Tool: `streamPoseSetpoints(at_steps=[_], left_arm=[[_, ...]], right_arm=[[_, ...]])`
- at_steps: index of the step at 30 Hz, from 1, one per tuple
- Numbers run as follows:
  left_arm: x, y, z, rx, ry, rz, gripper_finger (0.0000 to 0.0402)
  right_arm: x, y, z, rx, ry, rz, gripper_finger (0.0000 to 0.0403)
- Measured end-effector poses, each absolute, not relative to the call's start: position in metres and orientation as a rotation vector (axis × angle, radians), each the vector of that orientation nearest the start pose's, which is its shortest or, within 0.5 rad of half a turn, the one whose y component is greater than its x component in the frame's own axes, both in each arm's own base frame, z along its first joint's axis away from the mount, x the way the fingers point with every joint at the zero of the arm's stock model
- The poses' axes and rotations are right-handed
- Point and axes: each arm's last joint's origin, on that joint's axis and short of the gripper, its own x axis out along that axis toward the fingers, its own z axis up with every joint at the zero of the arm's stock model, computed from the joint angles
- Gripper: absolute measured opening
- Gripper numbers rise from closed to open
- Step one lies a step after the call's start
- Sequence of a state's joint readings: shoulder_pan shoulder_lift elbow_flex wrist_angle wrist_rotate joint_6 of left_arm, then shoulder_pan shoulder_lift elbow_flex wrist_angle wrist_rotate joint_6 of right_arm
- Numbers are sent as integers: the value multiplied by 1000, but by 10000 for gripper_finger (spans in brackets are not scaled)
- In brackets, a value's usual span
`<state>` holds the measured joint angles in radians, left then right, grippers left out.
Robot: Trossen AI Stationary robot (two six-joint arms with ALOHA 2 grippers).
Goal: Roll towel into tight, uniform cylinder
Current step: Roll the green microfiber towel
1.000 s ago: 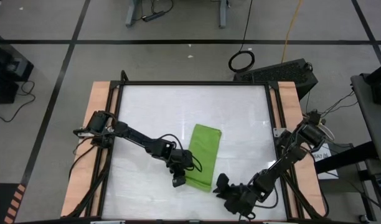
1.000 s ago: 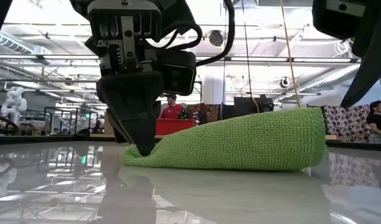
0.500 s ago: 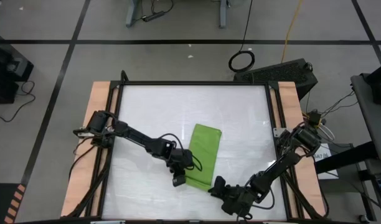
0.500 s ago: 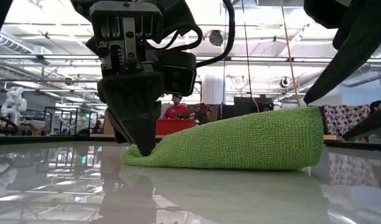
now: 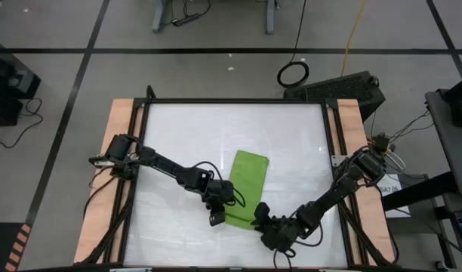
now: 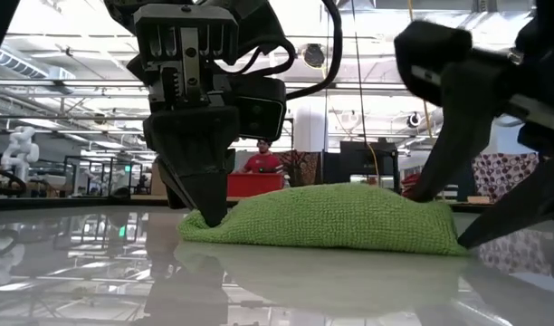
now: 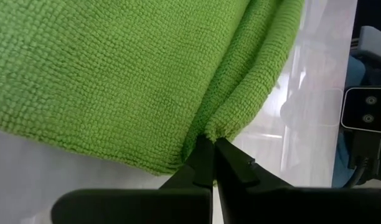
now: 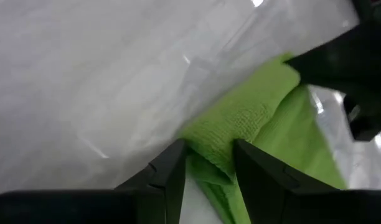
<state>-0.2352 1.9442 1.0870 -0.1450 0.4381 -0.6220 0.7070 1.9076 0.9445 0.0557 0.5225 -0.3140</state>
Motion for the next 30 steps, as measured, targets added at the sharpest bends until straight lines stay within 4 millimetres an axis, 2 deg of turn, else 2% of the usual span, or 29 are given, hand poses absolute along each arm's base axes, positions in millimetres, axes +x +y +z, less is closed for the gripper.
streamPoseSetpoints(at_steps=[9,20,25,30], left_arm=[[360,-99,124,-640,1173,-286,40],[360,-101,126,-589,1154,-322,130],[357,-99,137,-537,1122,-327,163],[348,-99,161,-393,1072,-270,168]], right_arm=[[281,211,110,-652,797,322,128],[286,203,109,-485,856,348,128],[287,202,108,-407,880,365,128],[289,199,108,-342,901,382,128]])
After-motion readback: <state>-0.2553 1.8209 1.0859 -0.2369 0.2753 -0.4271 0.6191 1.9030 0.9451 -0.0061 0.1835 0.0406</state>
